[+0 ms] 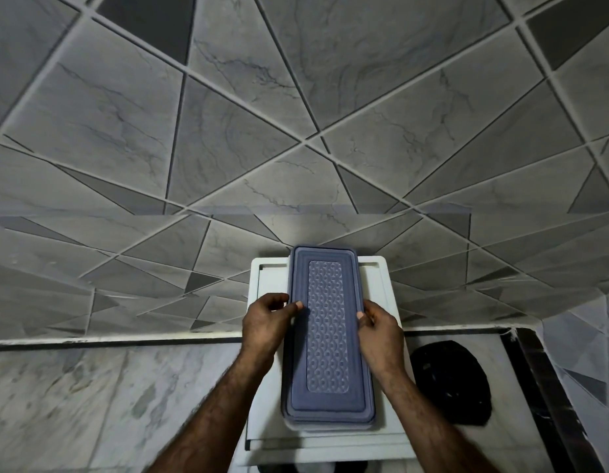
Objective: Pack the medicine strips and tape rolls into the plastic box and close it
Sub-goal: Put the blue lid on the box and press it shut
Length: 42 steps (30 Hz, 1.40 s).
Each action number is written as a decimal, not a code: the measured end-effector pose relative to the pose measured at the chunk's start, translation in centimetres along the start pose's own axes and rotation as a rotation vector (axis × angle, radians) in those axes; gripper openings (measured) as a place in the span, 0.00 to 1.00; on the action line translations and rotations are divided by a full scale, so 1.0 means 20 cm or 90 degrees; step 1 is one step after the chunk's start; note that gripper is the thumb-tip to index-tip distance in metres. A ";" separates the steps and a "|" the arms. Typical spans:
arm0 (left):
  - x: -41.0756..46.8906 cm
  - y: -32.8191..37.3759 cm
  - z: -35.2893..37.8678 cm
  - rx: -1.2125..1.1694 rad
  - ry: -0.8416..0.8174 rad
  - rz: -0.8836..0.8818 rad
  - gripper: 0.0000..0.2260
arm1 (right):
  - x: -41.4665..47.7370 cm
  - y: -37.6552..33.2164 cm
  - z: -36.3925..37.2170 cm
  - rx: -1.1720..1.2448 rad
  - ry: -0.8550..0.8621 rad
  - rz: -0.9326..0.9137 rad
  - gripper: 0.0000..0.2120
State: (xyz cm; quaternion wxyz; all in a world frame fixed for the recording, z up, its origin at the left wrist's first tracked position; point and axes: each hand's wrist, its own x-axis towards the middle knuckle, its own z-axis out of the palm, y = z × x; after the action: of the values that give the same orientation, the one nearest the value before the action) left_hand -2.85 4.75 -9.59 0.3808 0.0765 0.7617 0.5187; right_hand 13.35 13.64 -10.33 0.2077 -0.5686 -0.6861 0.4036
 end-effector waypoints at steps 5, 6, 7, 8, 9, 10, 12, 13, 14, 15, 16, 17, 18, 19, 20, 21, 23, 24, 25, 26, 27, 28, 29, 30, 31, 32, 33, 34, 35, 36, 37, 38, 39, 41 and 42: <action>-0.01 -0.03 -0.02 0.024 0.022 -0.018 0.07 | 0.02 0.01 -0.01 -0.023 -0.012 -0.007 0.11; 0.00 -0.04 -0.02 0.028 0.025 -0.018 0.08 | 0.02 0.01 0.00 -0.028 -0.012 -0.008 0.11; 0.00 -0.04 -0.03 0.035 0.026 -0.019 0.08 | 0.02 0.01 0.00 -0.030 -0.012 -0.010 0.11; 0.01 -0.05 -0.03 0.044 0.029 -0.016 0.08 | 0.02 0.02 0.01 -0.032 -0.011 -0.012 0.10; 0.01 -0.05 -0.03 0.059 0.033 -0.014 0.08 | 0.02 0.02 0.01 -0.032 -0.009 -0.014 0.10; 0.03 -0.06 -0.02 0.078 0.038 -0.010 0.08 | 0.02 0.03 0.01 -0.031 -0.007 -0.014 0.10; 0.03 -0.06 -0.01 0.115 0.045 -0.008 0.08 | 0.02 0.04 0.01 -0.009 -0.004 0.004 0.10; 0.03 -0.06 -0.01 0.121 0.047 -0.012 0.08 | 0.03 0.05 0.01 0.015 -0.004 0.020 0.10; 0.03 -0.05 0.00 0.122 0.047 -0.017 0.08 | 0.03 0.06 0.01 0.041 -0.004 0.039 0.09; 0.03 -0.04 0.00 0.120 0.045 -0.028 0.08 | 0.04 0.08 0.01 0.060 -0.007 0.059 0.08; 0.04 -0.04 0.00 0.114 0.040 -0.040 0.08 | 0.05 0.09 0.02 0.073 -0.013 0.079 0.08; 0.03 -0.03 0.00 0.104 0.029 -0.055 0.07 | 0.06 0.11 0.02 0.084 -0.020 0.095 0.07; 0.04 -0.03 -0.01 0.092 0.016 -0.068 0.05 | 0.07 0.12 0.02 0.095 -0.026 0.113 0.06; 0.04 -0.03 -0.02 0.081 0.005 -0.078 0.05 | 0.08 0.12 0.03 0.107 -0.031 0.130 0.04; 0.04 -0.03 -0.02 0.078 0.000 -0.079 0.05 | 0.09 0.12 0.03 0.114 -0.033 0.143 0.04; 0.04 -0.03 -0.03 0.087 0.002 -0.071 0.05 | 0.09 0.12 0.03 0.112 -0.032 0.152 0.04; 0.04 -0.03 -0.02 0.116 0.015 -0.048 0.06 | 0.11 0.11 0.03 0.093 -0.027 0.162 0.05; 0.04 -0.03 -0.01 0.126 0.018 -0.041 0.07 | 0.11 0.10 0.03 0.087 -0.023 0.170 0.05; 0.04 -0.03 -0.01 0.133 0.017 -0.043 0.08 | 0.11 0.09 0.03 0.086 -0.019 0.177 0.06; 0.04 -0.03 -0.01 0.133 0.015 -0.048 0.09 | 0.11 0.09 0.03 0.088 -0.016 0.182 0.06; 0.04 -0.03 -0.01 0.126 0.009 -0.056 0.09 | 0.12 0.10 0.03 0.096 -0.015 0.187 0.07; 0.04 -0.03 -0.01 0.112 0.000 -0.066 0.08 | 0.11 0.11 0.02 0.111 -0.020 0.192 0.07; 0.04 -0.04 -0.02 0.091 -0.013 -0.077 0.06 | 0.12 0.11 0.02 0.129 -0.029 0.198 0.08; 0.04 -0.04 -0.03 0.065 -0.032 -0.091 0.04 | 0.12 0.12 0.02 0.144 -0.042 0.202 0.08; 0.05 -0.03 -0.04 0.036 -0.051 -0.102 0.03 | 0.13 0.12 0.02 0.154 -0.052 0.201 0.08; 0.07 -0.02 -0.04 0.012 -0.067 -0.106 0.04 | 0.16 0.12 0.02 0.162 -0.060 0.199 0.10; 0.09 0.00 -0.04 -0.005 -0.076 -0.103 0.05 | 0.19 0.11 0.03 0.172 -0.067 0.198 0.11; 0.12 0.02 -0.03 -0.019 -0.075 -0.096 0.06 | 0.23 0.10 0.03 0.177 -0.069 0.195 0.11; 0.16 0.06 -0.01 -0.036 -0.069 -0.086 0.06 | 0.27 0.07 0.04 0.182 -0.068 0.188 0.10; 0.20 0.10 0.00 -0.050 -0.064 -0.079 0.07 | 0.32 0.05 0.06 0.187 -0.068 0.183 0.09; 0.23 0.13 0.02 -0.059 -0.058 -0.075 0.07 | 0.37 0.04 0.07 0.190 -0.064 0.183 0.09; 0.27 0.16 0.04 -0.060 -0.052 -0.071 0.07 | 0.43 0.03 0.09 0.192 -0.059 0.179 0.10; 0.32 0.19 0.07 -0.056 -0.044 -0.063 0.09 | 0.50 0.03 0.12 0.193 -0.055 0.174 0.11; 0.41 0.21 0.11 -0.047 -0.022 -0.052 0.12 | 0.58 -0.04 0.14 0.180 -0.043 0.168 0.16; 0.44 0.22 0.13 -0.047 -0.010 -0.053 0.13 | 0.60 -0.10 0.14 0.178 -0.034 0.166 0.20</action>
State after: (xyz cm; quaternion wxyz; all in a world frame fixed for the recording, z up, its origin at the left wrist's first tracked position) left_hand -8.59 13.16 -10.76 0.4106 0.0351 0.7413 0.5298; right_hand 6.92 24.19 -12.53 0.2126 -0.6072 -0.5489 0.5336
